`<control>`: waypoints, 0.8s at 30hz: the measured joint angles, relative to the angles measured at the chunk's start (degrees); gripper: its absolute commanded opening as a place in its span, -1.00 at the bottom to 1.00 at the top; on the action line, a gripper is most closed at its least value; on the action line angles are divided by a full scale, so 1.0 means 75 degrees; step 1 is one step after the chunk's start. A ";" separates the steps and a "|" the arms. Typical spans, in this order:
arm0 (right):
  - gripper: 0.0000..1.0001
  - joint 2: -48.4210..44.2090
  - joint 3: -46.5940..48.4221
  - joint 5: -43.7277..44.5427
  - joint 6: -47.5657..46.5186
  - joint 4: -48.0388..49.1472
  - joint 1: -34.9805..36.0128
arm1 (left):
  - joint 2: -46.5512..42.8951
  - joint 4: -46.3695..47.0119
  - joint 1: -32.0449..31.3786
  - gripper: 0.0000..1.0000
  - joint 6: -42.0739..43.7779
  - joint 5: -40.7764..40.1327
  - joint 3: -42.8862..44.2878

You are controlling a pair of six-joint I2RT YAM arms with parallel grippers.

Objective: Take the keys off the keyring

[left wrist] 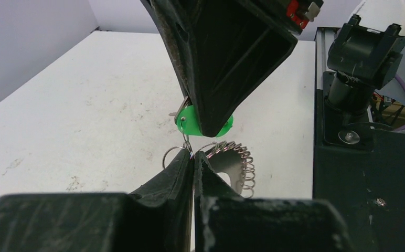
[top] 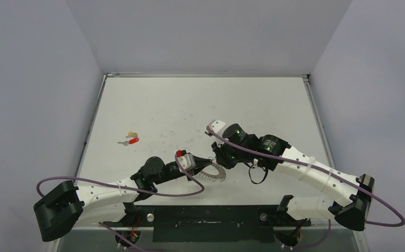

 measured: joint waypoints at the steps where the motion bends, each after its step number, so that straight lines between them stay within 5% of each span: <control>1: -1.00 0.0000 -0.0041 -0.0105 -0.0058 0.0032 -0.0032 | -0.0003 0.0050 0.0000 -1.00 -0.0020 0.0026 -0.0041; 24: -1.00 0.0029 -0.1428 -0.1513 -0.1201 0.1070 -0.0370 | 0.0694 0.1262 0.0064 -1.00 -0.1107 0.0842 -0.0545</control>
